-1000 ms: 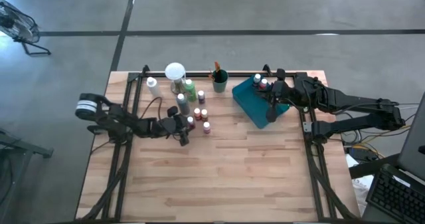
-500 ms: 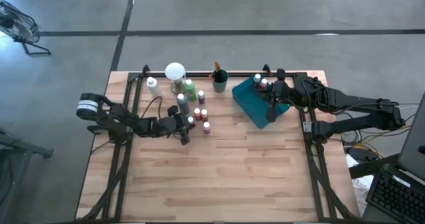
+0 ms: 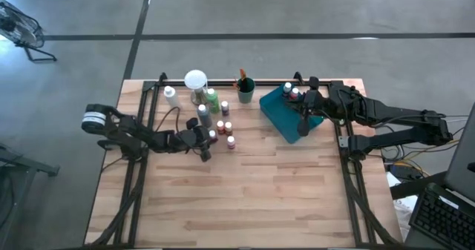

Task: Pick & Place Paint Supplies
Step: Put the red paint bottle into the blue bin

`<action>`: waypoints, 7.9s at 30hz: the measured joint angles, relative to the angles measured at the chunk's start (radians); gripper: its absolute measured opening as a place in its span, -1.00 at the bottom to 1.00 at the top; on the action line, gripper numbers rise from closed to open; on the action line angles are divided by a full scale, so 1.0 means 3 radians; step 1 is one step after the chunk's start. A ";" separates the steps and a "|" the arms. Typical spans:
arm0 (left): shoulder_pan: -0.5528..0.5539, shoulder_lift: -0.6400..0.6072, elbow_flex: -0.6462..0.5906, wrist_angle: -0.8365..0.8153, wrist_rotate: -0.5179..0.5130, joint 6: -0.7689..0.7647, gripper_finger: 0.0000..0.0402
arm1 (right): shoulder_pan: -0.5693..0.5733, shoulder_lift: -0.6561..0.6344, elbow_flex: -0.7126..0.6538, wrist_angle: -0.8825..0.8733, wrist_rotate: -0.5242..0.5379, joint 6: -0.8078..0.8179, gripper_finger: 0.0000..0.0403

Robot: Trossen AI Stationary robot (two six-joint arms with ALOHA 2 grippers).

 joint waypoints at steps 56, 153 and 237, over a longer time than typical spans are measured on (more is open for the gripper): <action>0.0006 0.0254 0.3649 -0.4357 0.0538 0.0923 -0.38 | 0.0286 0.1907 0.1370 -0.0655 -0.0800 -0.0235 -0.15; 0.0023 0.0252 0.3658 -0.4214 0.0873 0.0981 -0.38 | 0.0285 0.2077 0.1385 -0.0450 -0.0794 -0.0401 -0.43; 0.0031 -0.1300 0.1782 -0.3197 -0.0777 0.0118 0.54 | -0.0530 0.0320 -0.0201 -0.1774 0.0602 0.1486 -0.43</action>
